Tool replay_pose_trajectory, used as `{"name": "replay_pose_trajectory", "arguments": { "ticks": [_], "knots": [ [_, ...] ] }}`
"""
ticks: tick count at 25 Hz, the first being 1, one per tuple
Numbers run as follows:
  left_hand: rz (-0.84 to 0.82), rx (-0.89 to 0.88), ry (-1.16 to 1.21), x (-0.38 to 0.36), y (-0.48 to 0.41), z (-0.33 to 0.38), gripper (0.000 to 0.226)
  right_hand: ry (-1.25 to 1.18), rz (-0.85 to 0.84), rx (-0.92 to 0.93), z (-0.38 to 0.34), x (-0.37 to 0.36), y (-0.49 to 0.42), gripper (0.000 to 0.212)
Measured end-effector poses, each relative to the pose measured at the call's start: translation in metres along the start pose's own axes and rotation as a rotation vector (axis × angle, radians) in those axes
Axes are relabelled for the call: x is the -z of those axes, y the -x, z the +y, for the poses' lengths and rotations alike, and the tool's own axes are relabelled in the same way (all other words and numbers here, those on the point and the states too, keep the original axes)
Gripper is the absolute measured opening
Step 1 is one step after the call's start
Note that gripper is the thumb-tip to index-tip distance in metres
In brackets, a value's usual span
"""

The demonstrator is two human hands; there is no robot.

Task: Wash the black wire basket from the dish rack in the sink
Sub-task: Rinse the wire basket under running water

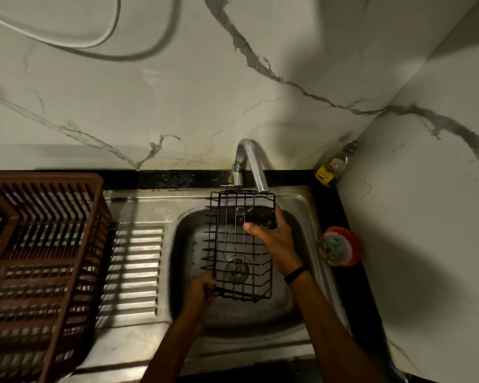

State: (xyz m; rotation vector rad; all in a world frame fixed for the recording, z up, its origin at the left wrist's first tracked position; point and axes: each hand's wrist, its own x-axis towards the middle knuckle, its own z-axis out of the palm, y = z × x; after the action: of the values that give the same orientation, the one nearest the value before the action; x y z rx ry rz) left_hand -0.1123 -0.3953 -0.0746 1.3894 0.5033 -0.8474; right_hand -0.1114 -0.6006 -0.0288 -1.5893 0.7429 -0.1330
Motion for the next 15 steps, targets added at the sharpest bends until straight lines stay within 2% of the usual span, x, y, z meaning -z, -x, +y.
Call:
{"name": "replay_pose_trajectory", "arguments": {
  "ticks": [1, 4, 6, 9, 11, 13, 15],
  "knots": [
    [0.047, -0.083, -0.064, -0.003, 0.001, 0.010, 0.010, 0.073, -0.044, 0.027, -0.006, 0.002, -0.001, 0.085],
    [0.185, -0.470, -0.285, -0.020, 0.003, 0.057, 0.036, 0.237, -0.139, 0.069, -0.023, 0.007, -0.006, 0.103],
    [0.146, -0.624, -0.446, -0.030, -0.007, 0.085, 0.047, 0.342, -0.192, 0.126, -0.032, 0.008, -0.011, 0.095],
    [-0.029, -0.590, -0.685, -0.053, -0.033, 0.124, 0.065, 0.418, -0.228, 0.168, -0.043, 0.011, -0.023, 0.071],
    [-0.053, -0.559, -0.783, -0.062, -0.052, 0.140, 0.076, 0.477, -0.216, 0.186, -0.046, 0.010, -0.028, 0.071],
    [-0.105, -0.546, -0.784, -0.066, -0.067, 0.143, 0.060, 0.570, -0.210, 0.222, -0.050, 0.009, -0.031, 0.087],
    [-0.145, -0.516, -0.667, -0.071, -0.070, 0.140, 0.036, 0.647, -0.249, 0.227, -0.050, 0.011, -0.035, 0.109]
  ]
}}
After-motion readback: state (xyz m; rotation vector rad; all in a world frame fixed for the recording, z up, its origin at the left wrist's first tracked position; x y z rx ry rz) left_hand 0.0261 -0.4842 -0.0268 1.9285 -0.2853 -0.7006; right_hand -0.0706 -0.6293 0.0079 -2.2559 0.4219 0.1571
